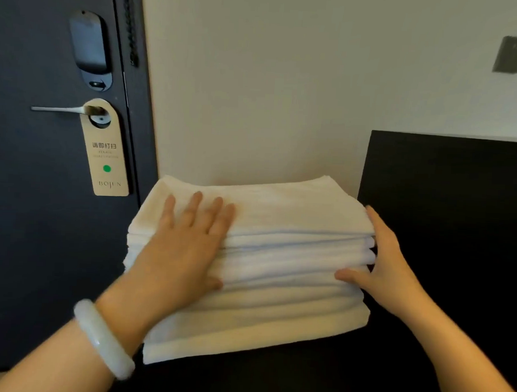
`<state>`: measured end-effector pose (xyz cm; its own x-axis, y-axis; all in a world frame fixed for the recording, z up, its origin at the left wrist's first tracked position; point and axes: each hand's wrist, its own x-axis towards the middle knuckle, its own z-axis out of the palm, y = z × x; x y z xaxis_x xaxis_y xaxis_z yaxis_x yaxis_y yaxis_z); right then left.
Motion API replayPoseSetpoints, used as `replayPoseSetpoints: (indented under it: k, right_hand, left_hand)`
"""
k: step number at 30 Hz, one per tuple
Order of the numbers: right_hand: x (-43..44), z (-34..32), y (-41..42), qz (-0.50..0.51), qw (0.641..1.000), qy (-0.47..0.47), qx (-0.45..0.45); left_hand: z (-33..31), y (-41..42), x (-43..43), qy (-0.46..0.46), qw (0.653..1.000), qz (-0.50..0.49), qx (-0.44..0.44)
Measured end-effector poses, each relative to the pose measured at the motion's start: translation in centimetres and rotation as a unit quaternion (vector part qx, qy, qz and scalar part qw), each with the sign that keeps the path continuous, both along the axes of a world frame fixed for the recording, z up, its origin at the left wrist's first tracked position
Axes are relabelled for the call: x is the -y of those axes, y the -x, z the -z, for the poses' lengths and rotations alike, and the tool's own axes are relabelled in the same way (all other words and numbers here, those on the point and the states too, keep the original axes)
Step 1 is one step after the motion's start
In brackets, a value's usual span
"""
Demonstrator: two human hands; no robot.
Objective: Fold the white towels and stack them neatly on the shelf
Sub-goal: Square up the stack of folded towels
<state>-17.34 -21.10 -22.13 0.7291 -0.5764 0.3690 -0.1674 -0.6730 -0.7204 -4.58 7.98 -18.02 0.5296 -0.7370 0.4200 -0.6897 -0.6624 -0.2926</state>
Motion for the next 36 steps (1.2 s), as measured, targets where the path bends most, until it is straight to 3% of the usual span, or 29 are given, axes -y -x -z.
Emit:
replayPoseSetpoints:
  k: [2,4,8,13,18,22,26,36]
  right_hand:
    - [-0.6,2.1,0.2,0.047,0.984,-0.172,0.03]
    - [-1.0,4.2,0.4,0.049,0.968,-0.246,0.029]
    - [-1.8,4.1,1.1,0.028,0.949,-0.306,0.066]
    - [0.3,0.9,-0.6,0.025,0.939,-0.323,0.118]
    - [0.7,4.0,-1.6,0.049,0.911,-0.404,0.069]
    - [0.1,3.9,-0.2,0.037,0.928,-0.366,0.063]
    - [-0.2,3.5,0.0,0.07,0.92,-0.372,0.106]
    - [-2.5,4.8,0.2,0.089,0.935,-0.333,0.084]
  left_hand:
    - [1.6,2.1,2.1,0.03,0.996,0.061,0.056]
    - [3.2,3.1,4.4,0.039,0.994,0.084,0.059]
    - [4.1,2.7,6.5,0.053,0.997,0.043,0.037]
    - [5.0,1.7,5.9,0.072,0.994,0.068,0.045]
    - [5.2,1.2,5.8,0.054,0.994,0.08,0.054]
    - [5.5,1.2,5.6,0.059,0.992,0.089,0.062]
    - [5.4,0.9,5.2,0.067,0.992,0.093,0.06]
    - [5.6,1.1,5.3,0.063,0.991,0.094,0.063]
